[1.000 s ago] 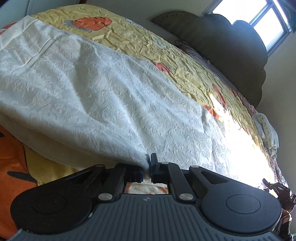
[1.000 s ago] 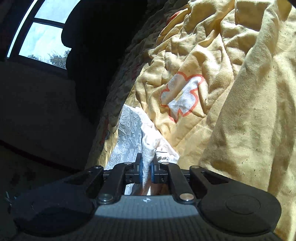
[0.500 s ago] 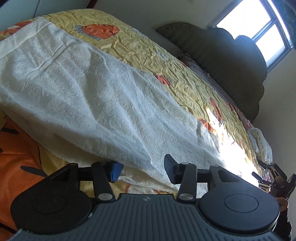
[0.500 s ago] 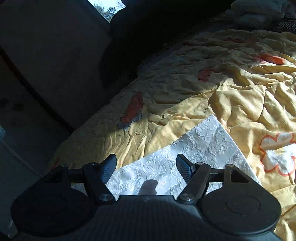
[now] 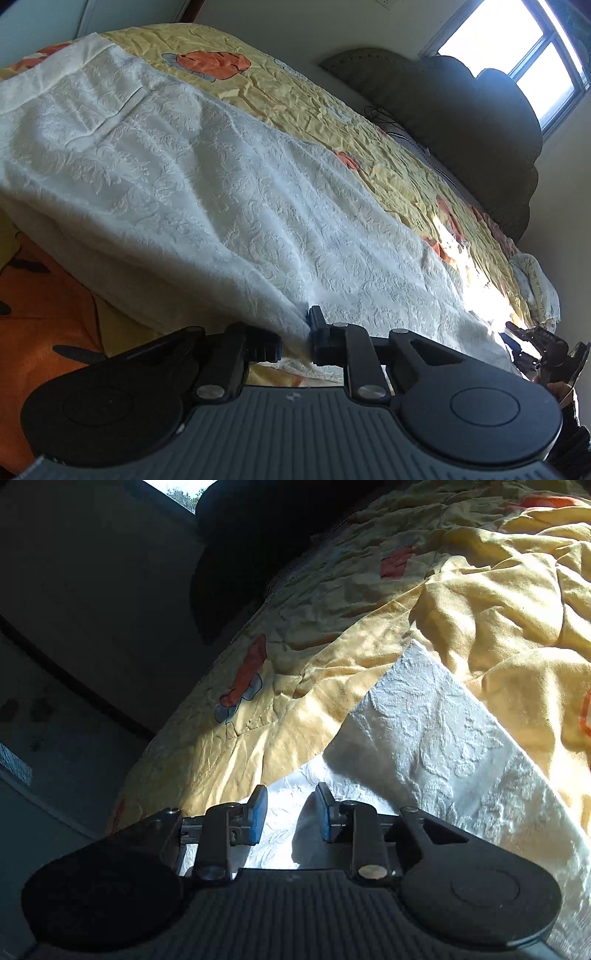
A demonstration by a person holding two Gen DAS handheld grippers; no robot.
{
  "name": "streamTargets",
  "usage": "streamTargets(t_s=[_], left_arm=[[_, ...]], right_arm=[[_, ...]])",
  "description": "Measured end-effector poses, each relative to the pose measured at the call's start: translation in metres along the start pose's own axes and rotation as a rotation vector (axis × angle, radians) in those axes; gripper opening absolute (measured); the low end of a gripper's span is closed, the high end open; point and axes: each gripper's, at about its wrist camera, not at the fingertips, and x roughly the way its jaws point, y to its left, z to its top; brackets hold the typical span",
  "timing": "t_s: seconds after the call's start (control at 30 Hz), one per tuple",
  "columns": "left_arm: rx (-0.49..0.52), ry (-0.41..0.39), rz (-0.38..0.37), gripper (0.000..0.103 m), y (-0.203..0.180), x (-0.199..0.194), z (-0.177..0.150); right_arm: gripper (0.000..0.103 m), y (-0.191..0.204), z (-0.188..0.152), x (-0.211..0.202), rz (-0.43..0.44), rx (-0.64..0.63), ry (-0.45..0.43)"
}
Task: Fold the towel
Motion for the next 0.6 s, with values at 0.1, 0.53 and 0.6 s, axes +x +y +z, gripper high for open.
streamTargets(t_s=[0.1, 0.53, 0.6], left_arm=[[-0.011, 0.001, -0.042, 0.032, 0.001, -0.012, -0.003], [-0.547, -0.285, 0.106, 0.07, 0.116, -0.103, 0.008], [-0.655, -0.3, 0.13, 0.068, 0.14, -0.103, 0.015]], right_arm=[[0.032, 0.042, -0.022, -0.009, 0.105, -0.077, 0.035], [0.064, 0.219, -0.162, 0.057, 0.336, -0.615, 0.393], [0.064, 0.226, -0.178, 0.064, 0.326, -0.647, 0.426]])
